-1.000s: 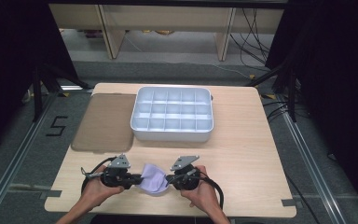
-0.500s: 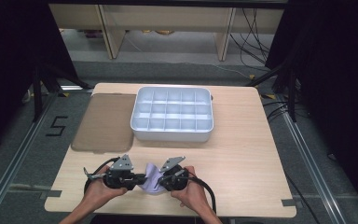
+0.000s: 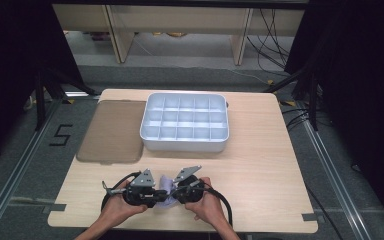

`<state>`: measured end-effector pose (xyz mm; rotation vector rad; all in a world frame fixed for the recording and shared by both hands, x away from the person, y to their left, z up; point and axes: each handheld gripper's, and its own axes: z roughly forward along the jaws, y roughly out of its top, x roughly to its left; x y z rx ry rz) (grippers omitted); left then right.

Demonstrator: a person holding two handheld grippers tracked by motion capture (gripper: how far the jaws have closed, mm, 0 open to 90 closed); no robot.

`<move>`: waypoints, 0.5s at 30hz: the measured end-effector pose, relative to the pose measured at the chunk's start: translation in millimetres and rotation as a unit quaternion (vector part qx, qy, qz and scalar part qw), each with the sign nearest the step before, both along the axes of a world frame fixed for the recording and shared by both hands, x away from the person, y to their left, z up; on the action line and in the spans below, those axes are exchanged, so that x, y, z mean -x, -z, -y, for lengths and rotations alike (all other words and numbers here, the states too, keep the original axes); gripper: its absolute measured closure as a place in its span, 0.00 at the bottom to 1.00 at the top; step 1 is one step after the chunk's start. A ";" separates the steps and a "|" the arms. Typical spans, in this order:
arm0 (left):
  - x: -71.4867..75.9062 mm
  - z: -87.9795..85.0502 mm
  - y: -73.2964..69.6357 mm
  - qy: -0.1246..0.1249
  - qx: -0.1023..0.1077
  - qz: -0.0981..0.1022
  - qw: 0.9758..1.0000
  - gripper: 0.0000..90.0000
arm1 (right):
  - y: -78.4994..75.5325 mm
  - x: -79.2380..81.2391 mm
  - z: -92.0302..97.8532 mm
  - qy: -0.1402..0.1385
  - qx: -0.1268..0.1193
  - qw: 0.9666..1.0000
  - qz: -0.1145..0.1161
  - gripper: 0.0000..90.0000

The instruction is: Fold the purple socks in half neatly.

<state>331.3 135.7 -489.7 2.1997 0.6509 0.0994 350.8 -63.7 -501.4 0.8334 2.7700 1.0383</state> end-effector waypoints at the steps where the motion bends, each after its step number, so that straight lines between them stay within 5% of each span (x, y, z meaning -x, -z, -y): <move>1: 0.7 1.0 1.4 -0.005 -0.003 -0.004 1.000 0.90 | 0.0 0.0 0.0 0.000 0.000 1.000 0.000 0.96; 8: 1.8 8.7 11.6 -0.002 -0.006 -0.012 1.000 0.90 | -22.4 -6.9 21.8 0.040 -0.041 0.998 0.033 0.95; 13: 2.5 9.2 11.6 -0.004 -0.003 -0.013 1.000 0.90 | -35.1 -9.4 12.3 0.014 -0.062 0.997 0.038 0.95; 15: 2.3 8.6 11.3 -0.002 -0.009 -0.010 1.000 0.90 | -37.5 -10.6 10.2 0.005 -0.053 0.998 0.034 0.95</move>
